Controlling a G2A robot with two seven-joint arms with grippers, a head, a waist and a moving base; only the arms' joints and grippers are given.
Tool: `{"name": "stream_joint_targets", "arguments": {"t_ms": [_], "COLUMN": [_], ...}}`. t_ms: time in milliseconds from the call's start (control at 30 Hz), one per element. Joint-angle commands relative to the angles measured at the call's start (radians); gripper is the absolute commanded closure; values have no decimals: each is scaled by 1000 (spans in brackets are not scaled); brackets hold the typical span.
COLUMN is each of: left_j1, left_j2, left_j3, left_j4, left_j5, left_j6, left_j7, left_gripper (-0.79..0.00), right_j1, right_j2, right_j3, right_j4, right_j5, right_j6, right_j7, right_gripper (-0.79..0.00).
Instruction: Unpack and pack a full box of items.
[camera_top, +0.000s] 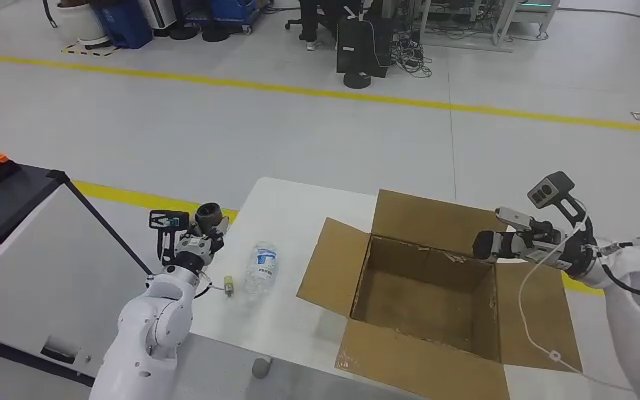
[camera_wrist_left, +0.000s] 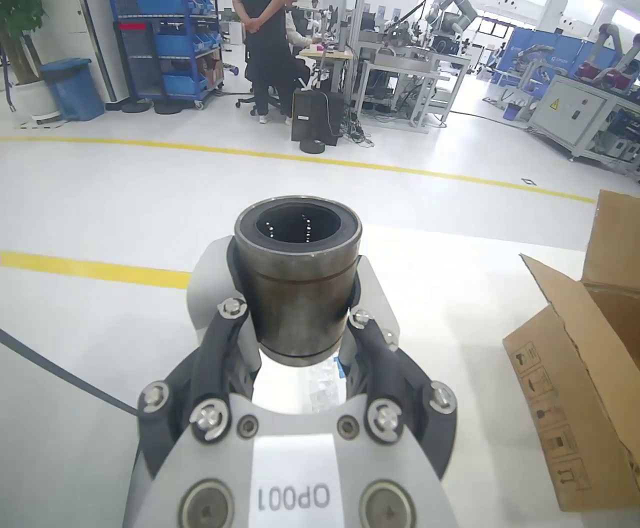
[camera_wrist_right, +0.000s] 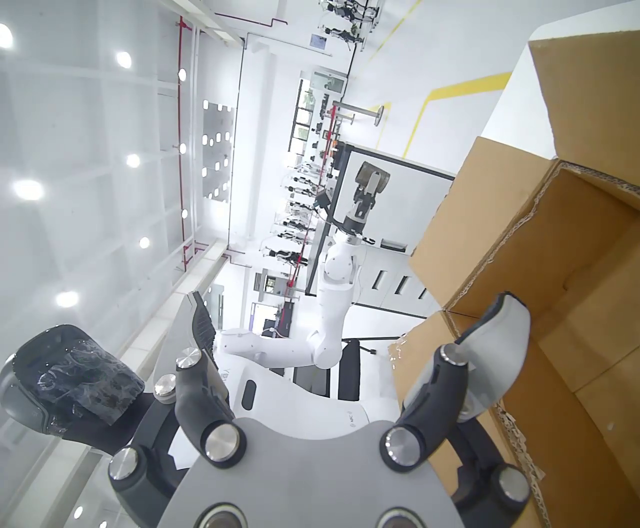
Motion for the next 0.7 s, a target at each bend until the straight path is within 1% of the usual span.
{"name": "stream_joint_targets", "arguments": {"t_ms": [0, 267, 333, 367, 433, 667], "left_j1": [0, 0, 2, 8, 23, 122], "left_j2": [0, 0, -1, -2, -1, -3], "left_j3": [0, 0, -4, -4, -14, -57], "left_j4": [0, 0, 0, 8, 16, 63], "left_j5": [0, 0, -13, -48, -50, -120], "left_j6": [0, 0, 5, 9, 7, 34], "left_j7": [0, 0, 25, 30, 52, 124], "left_gripper": [0, 0, 0, 0, 0, 0], "right_j1": [0, 0, 0, 0, 0, 0], "right_j2": [0, 0, 0, 0, 0, 0], "right_j3": [0, 0, 0, 0, 0, 0], "right_j4": [0, 0, 0, 0, 0, 0], "right_j5": [0, 0, 0, 0, 0, 0], "right_j6": [0, 0, 0, 0, 0, 0], "right_j7": [0, 0, 0, 0, 0, 0], "right_gripper": [-785, -785, -785, -785, -785, -785]}}
